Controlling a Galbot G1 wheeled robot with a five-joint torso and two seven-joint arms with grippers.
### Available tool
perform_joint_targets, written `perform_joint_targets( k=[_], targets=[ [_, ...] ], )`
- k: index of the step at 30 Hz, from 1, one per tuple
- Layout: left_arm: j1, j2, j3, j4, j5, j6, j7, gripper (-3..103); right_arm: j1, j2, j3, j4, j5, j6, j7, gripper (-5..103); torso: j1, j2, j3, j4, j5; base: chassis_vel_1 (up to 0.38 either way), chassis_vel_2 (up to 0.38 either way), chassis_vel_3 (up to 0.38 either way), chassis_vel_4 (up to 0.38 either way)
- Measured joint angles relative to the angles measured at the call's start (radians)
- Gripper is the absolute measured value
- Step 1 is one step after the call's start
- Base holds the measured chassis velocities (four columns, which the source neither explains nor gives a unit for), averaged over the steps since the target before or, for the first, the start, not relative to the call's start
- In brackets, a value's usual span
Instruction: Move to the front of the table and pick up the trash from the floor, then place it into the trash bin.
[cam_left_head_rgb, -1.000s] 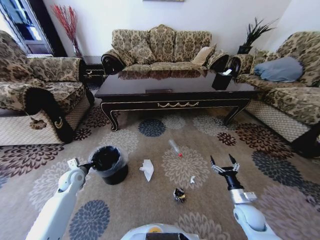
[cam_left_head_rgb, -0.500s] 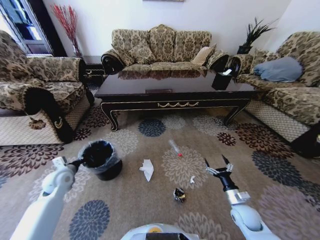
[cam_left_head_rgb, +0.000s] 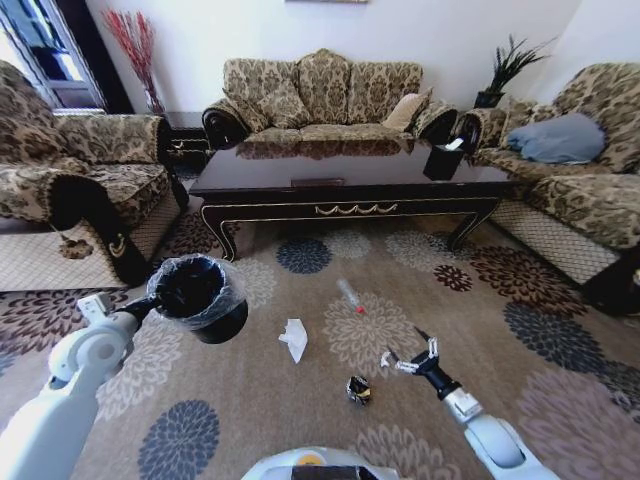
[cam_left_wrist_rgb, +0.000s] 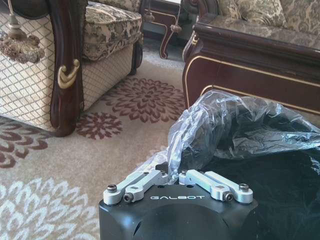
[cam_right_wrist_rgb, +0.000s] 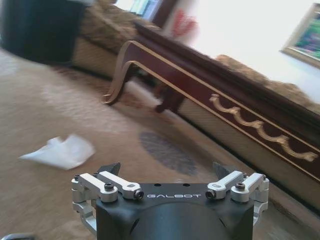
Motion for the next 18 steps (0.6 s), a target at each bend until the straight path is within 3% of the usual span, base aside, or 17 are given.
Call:
perform_joint_targets(
  k=[2,5,6,8,11,18],
  targets=[
    [0.01,-0.009,-0.001,-0.013,-0.002,0.006,-0.006,4,0.024,0.005,0.013,-0.04,-0.098,0.05,-0.091,100,0.0,0.0,0.0,0.0001,0.0001,0.0,0.0,0.0,0.0],
    [0.014,-0.012,-0.001,-0.022,-0.007,0.01,-0.012,4,0.041,0.006,0.025,-0.06,-0.153,0.075,-0.152,100,0.0,0.0,0.0,0.0001,0.0001,0.0,0.0,0.0,0.0],
    [0.018,-0.015,-0.003,-0.033,-0.015,0.015,-0.019,4,0.062,0.008,0.039,-0.082,-0.217,0.104,-0.227,100,0.0,0.0,0.0,0.0001,-0.0001,0.0,0.0,0.0,0.0],
    [0.021,-0.015,-0.005,-0.037,-0.019,0.017,-0.021,4,0.068,0.01,0.042,-0.089,-0.236,0.112,-0.246,100,0.0,0.0,0.0,0.0001,-0.0002,0.0,0.0,0.0,0.0],
    [0.04,-0.019,-0.019,-0.064,-0.039,0.026,-0.033,4,0.106,0.04,0.045,-0.128,-0.294,0.15,-0.353,100,0.0,0.0,0.0,-0.0001,0.0001,0.0,0.0,0.0,0.0],
    [0.087,-0.027,-0.041,-0.099,-0.059,0.033,-0.05,4,0.147,0.105,0.039,-0.165,-0.39,0.187,-0.432,100,0.0,0.0,0.0,0.0002,0.0001,0.0,0.0,0.0,0.0]
  ],
)
